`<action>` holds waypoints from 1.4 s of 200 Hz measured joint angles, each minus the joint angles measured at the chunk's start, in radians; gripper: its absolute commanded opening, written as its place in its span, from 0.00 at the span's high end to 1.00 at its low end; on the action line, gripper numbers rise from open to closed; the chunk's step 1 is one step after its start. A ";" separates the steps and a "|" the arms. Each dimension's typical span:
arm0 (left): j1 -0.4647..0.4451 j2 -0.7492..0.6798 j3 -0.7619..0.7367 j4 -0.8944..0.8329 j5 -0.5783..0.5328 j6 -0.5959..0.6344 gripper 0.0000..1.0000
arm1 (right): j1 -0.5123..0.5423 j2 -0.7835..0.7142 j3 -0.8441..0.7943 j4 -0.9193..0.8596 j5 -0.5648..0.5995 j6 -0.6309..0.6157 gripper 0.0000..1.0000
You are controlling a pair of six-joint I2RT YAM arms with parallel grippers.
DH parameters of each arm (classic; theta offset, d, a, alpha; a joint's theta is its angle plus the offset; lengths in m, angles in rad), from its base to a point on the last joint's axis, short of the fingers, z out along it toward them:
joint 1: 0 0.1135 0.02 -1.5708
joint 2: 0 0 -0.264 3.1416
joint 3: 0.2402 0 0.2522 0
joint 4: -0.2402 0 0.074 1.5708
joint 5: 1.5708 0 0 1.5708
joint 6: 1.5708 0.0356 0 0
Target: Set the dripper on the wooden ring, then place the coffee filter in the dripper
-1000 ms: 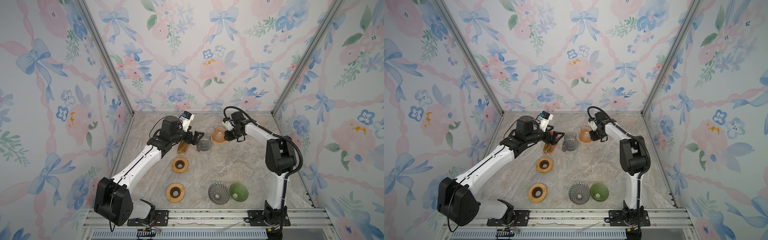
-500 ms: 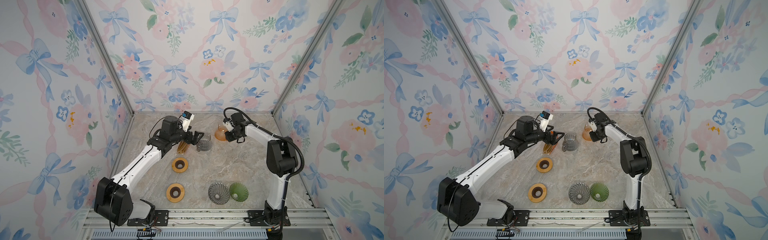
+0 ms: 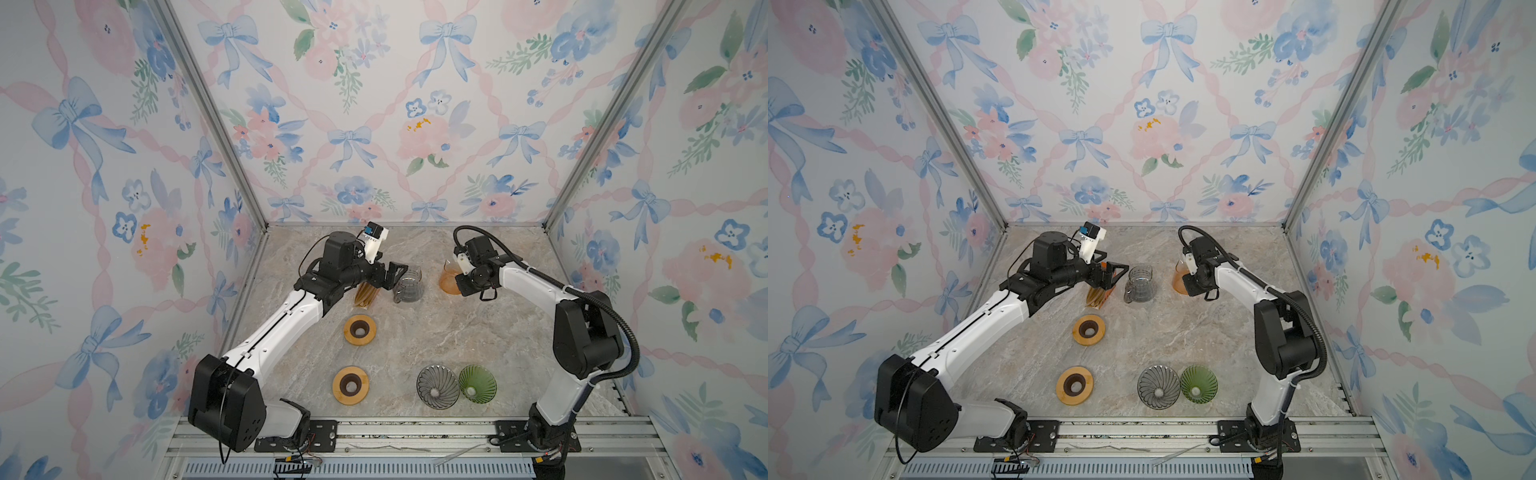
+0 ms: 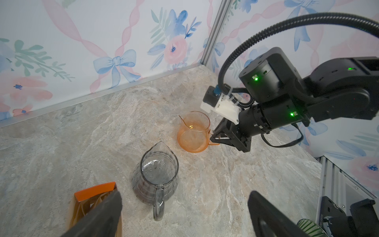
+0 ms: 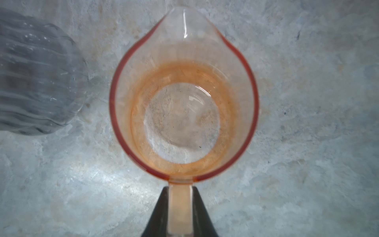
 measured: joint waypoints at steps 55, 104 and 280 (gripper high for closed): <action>-0.001 -0.002 0.000 0.000 -0.005 0.000 0.02 | 0.095 -0.155 -0.181 0.010 0.071 0.082 0.83; -0.001 -0.011 0.000 0.000 -0.016 0.000 0.02 | 0.166 -0.284 -0.335 0.040 0.131 0.175 0.83; -0.001 -0.013 0.000 0.000 -0.023 -0.001 0.02 | 0.221 -0.396 -0.484 0.099 0.172 0.348 0.82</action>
